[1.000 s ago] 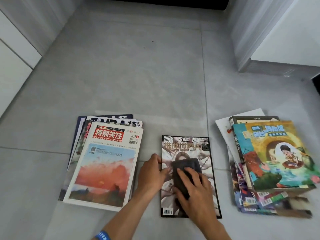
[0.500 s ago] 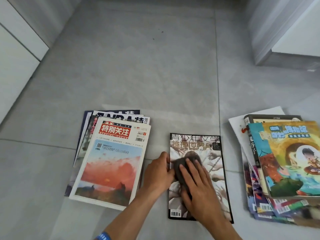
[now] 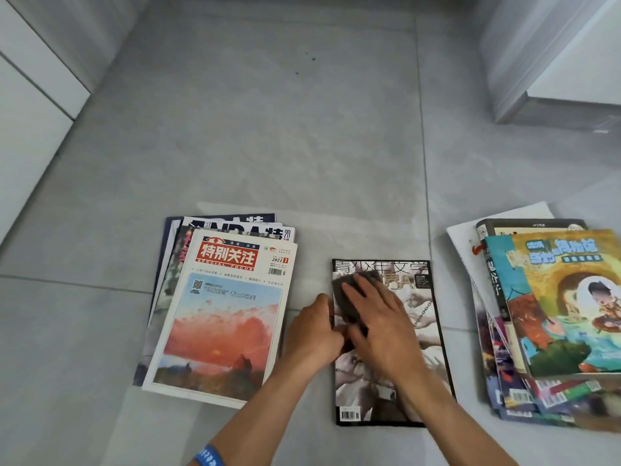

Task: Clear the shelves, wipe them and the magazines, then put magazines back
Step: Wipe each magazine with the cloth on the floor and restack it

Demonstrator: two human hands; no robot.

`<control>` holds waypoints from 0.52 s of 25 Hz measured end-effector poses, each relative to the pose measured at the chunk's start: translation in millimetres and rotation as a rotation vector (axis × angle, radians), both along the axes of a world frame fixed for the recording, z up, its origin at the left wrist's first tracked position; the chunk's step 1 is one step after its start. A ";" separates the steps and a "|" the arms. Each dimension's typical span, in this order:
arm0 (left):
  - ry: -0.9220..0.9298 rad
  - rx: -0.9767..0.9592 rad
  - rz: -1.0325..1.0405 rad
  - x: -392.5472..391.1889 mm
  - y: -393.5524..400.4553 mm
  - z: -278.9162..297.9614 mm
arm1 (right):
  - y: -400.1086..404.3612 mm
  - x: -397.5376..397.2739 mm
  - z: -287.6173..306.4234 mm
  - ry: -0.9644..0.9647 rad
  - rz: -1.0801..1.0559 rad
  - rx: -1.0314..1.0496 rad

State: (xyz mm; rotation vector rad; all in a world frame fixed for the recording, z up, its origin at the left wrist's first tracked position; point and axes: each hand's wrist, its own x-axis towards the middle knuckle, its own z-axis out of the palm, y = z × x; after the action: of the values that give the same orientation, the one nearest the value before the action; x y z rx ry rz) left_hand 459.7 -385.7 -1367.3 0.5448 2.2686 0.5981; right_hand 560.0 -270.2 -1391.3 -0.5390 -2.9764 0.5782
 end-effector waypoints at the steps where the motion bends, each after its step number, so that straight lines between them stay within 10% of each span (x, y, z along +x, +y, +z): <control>1: -0.003 0.004 0.002 -0.2 -1.0 -0.8 | 18.8 5.5 0.6 -0.018 0.005 -0.010; 7: 0.055 -0.027 0.027 5.4 0.5 -4.9 | 27.4 -0.6 4.1 -0.138 -0.457 0.099; 13: 0.013 -0.034 0.057 -3.5 1.2 -5.1 | 36.5 -3.2 5.0 -0.081 -0.043 0.134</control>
State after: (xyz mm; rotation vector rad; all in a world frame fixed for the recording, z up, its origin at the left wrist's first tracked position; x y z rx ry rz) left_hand 456.2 -384.4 -1372.4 0.4704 2.3083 0.5849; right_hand 556.8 -233.6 -1386.2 -0.6272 -3.0419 0.3589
